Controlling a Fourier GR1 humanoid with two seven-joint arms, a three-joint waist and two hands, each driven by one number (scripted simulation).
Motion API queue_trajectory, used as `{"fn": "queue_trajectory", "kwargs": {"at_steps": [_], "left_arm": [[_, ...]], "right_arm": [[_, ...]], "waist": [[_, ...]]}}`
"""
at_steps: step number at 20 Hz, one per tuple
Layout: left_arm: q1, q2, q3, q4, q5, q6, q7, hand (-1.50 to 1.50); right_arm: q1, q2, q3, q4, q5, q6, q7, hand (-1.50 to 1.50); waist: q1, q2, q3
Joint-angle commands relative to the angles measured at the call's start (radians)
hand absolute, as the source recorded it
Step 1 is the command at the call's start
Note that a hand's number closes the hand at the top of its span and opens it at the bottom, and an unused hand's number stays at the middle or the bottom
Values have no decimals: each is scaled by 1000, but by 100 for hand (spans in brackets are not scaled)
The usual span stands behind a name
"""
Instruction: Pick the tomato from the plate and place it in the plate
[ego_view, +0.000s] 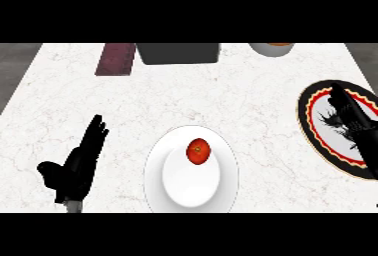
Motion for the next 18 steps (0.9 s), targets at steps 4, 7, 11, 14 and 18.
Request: {"fn": "queue_trajectory", "kwargs": {"at_steps": [4,7,11,14,18], "left_arm": [[-167,84,-66,-83,-87,-102,-51,0],[-232,94,-123,-114,-105,-166,-70,0],[-295,106,-160,-115,-109,-230,-65,0],[-319,96,-160,-100,-111,-229,-57,0],[-331,109,-125,-82,-103,-227,-39,0]], "right_arm": [[-44,90,266,230,-102,222,274,-150],[-166,-3,405,224,23,373,302,-150],[-355,18,533,280,66,551,345,-150],[-529,48,593,327,136,641,344,-150],[-706,211,657,496,147,729,388,-150]], "waist": [[152,52,-19],[251,62,-28],[257,47,-24],[236,34,-24],[174,21,-24]]}}
